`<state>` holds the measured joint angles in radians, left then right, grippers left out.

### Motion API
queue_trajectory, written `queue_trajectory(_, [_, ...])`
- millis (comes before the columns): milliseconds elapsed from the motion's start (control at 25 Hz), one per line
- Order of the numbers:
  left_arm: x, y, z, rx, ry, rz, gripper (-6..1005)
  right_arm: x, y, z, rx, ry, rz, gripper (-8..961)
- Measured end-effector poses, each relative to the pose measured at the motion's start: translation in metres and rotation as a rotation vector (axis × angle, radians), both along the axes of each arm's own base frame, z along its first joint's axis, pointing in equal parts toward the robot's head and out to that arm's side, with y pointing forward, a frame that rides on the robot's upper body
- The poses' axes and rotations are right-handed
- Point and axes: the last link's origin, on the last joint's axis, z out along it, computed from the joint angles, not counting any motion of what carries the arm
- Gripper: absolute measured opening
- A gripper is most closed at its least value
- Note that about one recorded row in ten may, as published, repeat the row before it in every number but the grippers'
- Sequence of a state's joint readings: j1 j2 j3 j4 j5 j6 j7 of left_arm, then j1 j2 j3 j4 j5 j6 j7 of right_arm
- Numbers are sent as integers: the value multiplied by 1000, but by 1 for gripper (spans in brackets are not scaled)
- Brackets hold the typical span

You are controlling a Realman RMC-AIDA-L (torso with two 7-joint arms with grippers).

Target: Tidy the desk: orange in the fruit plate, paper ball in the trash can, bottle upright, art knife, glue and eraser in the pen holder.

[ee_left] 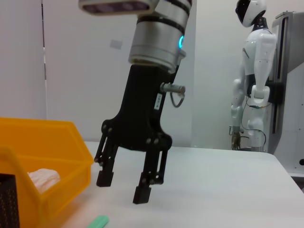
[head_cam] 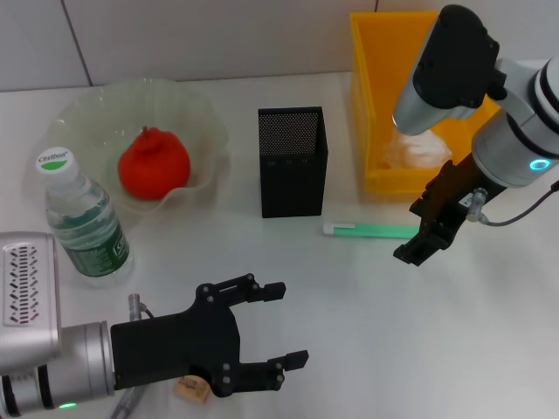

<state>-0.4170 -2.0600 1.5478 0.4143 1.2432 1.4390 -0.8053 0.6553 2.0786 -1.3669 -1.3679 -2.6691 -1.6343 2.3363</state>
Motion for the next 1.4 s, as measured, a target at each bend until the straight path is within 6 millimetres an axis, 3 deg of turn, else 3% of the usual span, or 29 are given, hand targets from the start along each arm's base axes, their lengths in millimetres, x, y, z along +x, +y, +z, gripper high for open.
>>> queue_trajectory(560, [-1, -2, -1, -3, -2, 4, 812, 16, 13, -16, -12, -12, 23, 721])
queue_trajectory(1400, [-1, -3, -1, -4, -3, 5, 809, 32, 23, -22, 9, 8, 17, 721])
